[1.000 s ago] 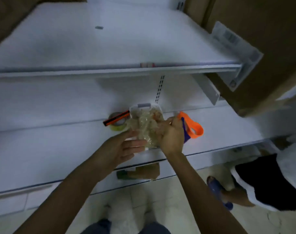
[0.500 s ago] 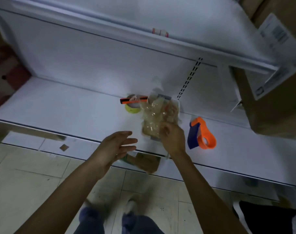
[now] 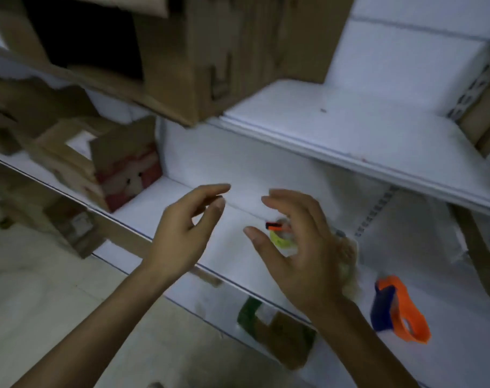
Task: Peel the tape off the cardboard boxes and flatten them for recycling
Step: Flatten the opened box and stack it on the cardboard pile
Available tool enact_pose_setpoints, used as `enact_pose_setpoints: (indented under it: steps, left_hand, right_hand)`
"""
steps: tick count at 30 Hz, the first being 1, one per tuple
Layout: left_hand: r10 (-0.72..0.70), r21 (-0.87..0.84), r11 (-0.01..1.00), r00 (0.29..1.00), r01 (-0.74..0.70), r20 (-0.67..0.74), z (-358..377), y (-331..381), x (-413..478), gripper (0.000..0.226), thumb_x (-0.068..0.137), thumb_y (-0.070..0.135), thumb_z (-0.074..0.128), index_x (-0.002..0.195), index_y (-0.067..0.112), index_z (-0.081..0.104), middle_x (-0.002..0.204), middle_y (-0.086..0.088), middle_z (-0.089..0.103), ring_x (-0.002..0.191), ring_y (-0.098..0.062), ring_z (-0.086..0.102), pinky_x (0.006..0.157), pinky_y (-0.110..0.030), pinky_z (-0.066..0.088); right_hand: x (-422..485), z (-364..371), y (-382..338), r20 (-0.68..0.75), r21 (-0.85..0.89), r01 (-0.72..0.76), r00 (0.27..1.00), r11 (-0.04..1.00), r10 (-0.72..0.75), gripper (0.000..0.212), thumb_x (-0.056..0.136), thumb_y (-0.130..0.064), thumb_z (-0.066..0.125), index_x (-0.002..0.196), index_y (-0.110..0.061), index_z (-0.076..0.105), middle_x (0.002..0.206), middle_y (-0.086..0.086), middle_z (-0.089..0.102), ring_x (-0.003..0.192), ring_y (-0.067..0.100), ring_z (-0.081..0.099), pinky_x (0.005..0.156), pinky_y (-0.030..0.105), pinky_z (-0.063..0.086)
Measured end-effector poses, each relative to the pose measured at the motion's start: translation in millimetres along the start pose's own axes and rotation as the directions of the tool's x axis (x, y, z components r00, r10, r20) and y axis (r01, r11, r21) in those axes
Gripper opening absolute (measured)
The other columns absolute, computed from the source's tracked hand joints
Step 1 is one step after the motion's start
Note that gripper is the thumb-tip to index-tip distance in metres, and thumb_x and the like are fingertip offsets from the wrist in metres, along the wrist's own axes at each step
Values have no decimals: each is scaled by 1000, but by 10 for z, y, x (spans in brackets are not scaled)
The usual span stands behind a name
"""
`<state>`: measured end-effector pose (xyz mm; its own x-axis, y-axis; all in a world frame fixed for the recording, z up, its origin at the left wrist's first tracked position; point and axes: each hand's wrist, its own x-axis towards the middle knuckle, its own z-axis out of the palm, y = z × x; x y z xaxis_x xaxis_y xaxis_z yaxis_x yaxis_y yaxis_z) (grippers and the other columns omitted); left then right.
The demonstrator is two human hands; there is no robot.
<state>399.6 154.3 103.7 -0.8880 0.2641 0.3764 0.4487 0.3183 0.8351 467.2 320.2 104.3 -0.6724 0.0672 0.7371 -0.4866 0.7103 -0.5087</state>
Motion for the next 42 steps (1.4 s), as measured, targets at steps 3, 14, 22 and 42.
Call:
enact_pose_setpoints:
  steps: [3, 14, 22, 42]
  left_hand:
    - [243, 88, 968, 966, -235, -93, -606, 299, 302, 25, 95, 36, 49, 113, 28, 64, 106, 22, 65, 99, 2, 61, 82, -13, 48]
    - [649, 474, 729, 718, -494, -251, -2028, 93, 1166, 29, 95, 33, 45, 108, 16, 65, 108, 1, 63, 103, -16, 55, 87, -32, 39]
    - [261, 591, 737, 944, -329, 201, -2599, -167, 1696, 63, 82, 52, 63, 136, 31, 38, 115, 5, 57, 105, -21, 55, 81, -36, 49]
    - [840, 474, 516, 530, -714, -115, -2887, -843, 1754, 63, 78, 21, 50, 136, 5, 31, 157, -20, 3, 146, -34, 6, 110, -60, 23]
  right_hand:
    - [640, 130, -404, -75, -54, 206, 975, 977, -210, 34, 87, -29, 66, 112, -6, 65, 115, 8, 63, 109, 16, 57, 95, 24, 46]
    - [1556, 969, -1162, -93, -518, 300, 911, 801, -401, 20, 86, -28, 64, 93, -11, 71, 88, 2, 68, 81, 19, 59, 69, 28, 46]
    - [1933, 1309, -1651, 369, -664, 70, 896, 744, 246, 38, 99, -46, 34, 79, -24, 58, 77, -3, 57, 71, 16, 55, 61, 32, 43]
    - [2058, 1063, -1023, 461, -771, 632, 639, 78, -616, 35, 82, -17, 64, 49, -13, 52, 48, 6, 50, 49, 24, 49, 68, 30, 43]
